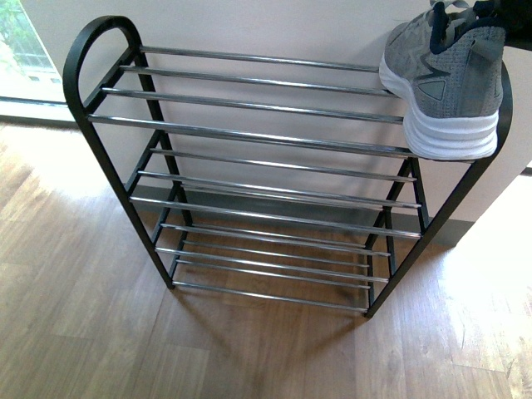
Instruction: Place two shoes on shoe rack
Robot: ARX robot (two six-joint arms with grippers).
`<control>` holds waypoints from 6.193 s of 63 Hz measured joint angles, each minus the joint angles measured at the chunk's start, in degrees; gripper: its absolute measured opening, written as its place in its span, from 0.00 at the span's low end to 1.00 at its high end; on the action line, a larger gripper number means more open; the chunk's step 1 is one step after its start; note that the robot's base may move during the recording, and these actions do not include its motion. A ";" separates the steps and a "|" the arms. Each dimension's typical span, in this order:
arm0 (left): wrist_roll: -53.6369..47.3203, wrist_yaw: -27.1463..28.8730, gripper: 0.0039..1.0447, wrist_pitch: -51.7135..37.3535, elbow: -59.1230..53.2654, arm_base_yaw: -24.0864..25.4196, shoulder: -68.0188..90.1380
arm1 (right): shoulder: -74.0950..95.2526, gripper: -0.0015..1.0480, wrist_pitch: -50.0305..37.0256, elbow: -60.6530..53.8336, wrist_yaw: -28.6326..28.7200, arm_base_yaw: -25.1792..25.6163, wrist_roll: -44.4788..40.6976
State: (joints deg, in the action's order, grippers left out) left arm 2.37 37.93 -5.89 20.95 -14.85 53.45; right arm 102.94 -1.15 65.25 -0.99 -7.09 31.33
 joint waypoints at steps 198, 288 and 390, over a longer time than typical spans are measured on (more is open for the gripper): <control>0.00 0.00 0.01 0.00 0.00 0.00 0.00 | -92.02 0.01 -9.86 -64.17 0.98 7.19 -31.15; 11.63 -9.33 0.01 -8.11 1.75 -0.37 3.78 | -102.68 0.91 1.07 -64.15 0.74 7.13 -31.17; 40.09 -39.80 0.01 28.55 84.87 -12.41 77.40 | -102.66 0.91 1.07 -64.15 0.96 7.10 -31.17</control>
State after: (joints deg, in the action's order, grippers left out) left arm 42.46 -1.87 22.65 105.82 -27.27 130.85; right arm 0.27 -0.08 1.10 -0.03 0.01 0.16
